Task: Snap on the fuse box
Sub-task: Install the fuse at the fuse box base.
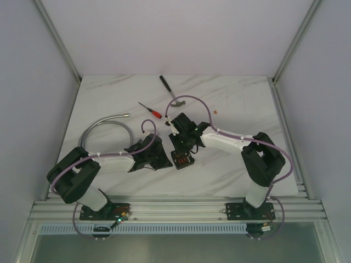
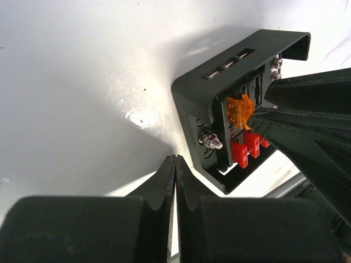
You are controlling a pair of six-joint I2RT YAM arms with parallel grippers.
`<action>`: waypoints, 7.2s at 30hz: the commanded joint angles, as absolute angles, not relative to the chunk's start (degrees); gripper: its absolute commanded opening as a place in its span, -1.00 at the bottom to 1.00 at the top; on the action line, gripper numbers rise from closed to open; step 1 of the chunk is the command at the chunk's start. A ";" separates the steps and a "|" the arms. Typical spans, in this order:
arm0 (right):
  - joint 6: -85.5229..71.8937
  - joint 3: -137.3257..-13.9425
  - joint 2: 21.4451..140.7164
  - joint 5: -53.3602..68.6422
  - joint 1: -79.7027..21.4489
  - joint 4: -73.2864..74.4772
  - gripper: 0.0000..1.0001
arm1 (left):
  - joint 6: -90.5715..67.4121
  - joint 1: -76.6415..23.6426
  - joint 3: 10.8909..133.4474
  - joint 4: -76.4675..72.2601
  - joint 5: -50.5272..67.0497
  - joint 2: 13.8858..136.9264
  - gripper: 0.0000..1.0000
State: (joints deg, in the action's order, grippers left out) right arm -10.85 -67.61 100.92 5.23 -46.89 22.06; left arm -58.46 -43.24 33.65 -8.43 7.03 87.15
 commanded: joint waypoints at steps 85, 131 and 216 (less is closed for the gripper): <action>-13.55 -66.57 98.26 6.09 -46.93 20.72 -0.31 | -59.94 -38.50 36.54 -13.40 4.66 89.63 0.10; -12.57 -66.19 98.16 -1.78 -46.23 26.10 -0.55 | -61.00 -38.43 36.21 -13.18 4.69 91.40 0.09; -13.30 -65.29 106.90 -2.43 -45.44 30.90 -0.85 | -61.44 -38.41 36.29 -13.18 5.15 92.02 0.08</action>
